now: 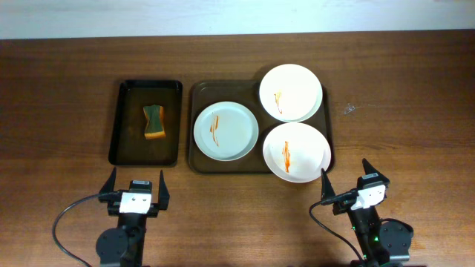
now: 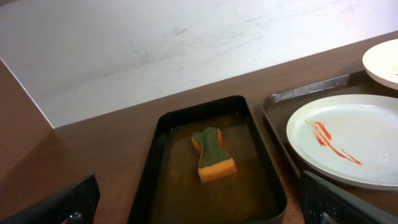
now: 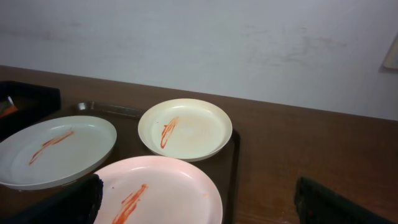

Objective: Clean dirty plates on tray and stack at the side

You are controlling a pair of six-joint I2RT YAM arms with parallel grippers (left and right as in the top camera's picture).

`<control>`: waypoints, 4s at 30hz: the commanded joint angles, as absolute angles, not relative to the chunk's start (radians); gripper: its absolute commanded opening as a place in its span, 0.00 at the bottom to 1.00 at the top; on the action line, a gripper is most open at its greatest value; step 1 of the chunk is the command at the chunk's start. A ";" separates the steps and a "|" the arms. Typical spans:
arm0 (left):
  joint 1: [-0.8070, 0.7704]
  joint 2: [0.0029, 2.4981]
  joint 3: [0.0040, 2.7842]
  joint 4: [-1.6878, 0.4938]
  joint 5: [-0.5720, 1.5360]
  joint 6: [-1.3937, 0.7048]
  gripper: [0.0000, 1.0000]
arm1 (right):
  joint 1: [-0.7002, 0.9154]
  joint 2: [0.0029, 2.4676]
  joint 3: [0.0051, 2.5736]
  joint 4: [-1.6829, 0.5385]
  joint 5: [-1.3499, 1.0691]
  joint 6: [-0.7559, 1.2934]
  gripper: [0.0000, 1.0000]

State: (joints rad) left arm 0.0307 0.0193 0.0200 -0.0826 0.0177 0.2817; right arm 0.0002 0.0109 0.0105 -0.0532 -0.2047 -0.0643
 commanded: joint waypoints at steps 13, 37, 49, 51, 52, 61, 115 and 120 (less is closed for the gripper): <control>0.036 0.006 0.009 -0.082 0.004 0.297 1.00 | 0.008 0.006 0.006 -0.058 -0.213 -0.071 0.99; 0.036 0.006 0.009 -0.082 0.004 0.297 1.00 | 0.008 0.006 0.006 -0.057 -0.213 -0.071 0.98; 0.035 0.006 0.009 -0.082 0.013 0.284 1.00 | 0.008 0.009 0.006 -0.064 -0.195 -0.070 0.98; 0.036 0.006 0.009 -0.030 0.225 0.206 1.00 | 0.008 0.009 0.006 -0.010 -0.266 -0.065 0.98; 0.036 0.006 0.011 -0.004 0.252 0.161 1.00 | 0.007 0.009 0.006 0.004 -0.266 -0.063 0.98; 0.036 0.412 0.496 -0.262 0.334 0.060 1.00 | 0.007 0.187 0.328 -0.037 -0.368 -0.063 0.98; -0.025 2.145 1.758 -1.021 0.045 -0.126 0.58 | 0.423 2.294 1.741 -0.820 -0.104 0.416 0.04; -0.023 2.145 1.646 -0.874 -0.099 -0.089 0.50 | 0.423 2.294 1.741 -0.816 -0.123 0.370 0.04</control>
